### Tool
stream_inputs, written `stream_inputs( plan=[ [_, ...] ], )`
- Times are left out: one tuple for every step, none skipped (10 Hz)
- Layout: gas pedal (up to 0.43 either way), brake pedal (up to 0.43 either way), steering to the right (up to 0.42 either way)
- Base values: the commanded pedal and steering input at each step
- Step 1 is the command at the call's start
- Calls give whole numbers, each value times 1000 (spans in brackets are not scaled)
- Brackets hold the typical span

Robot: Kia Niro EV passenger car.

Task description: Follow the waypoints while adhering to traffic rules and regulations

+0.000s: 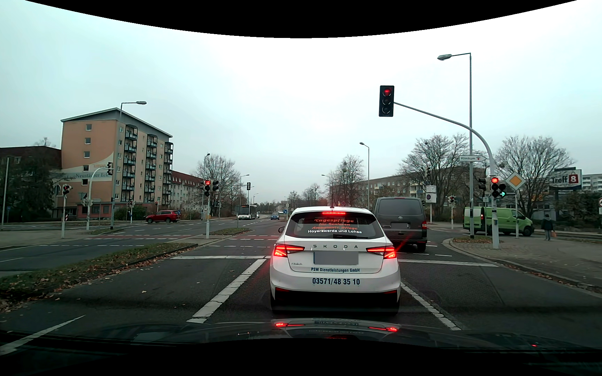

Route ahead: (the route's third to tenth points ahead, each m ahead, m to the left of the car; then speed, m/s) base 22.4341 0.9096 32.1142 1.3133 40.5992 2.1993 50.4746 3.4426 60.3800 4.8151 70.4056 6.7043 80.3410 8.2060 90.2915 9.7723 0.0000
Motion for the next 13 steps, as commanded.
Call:
stream_inputs(
  plan=[
    [0, 384, -5],
    [0, 384, -5],
    [0, 384, -4],
    [0, 384, -4],
    [0, 384, -4],
    [0, 384, -5],
    [0, 384, -4],
    [0, 384, -5],
    [0, 384, -4],
    [0, 384, -4],
    [0, 384, -5],
    [0, 384, -4],
    [0, 384, -5]
  ],
)
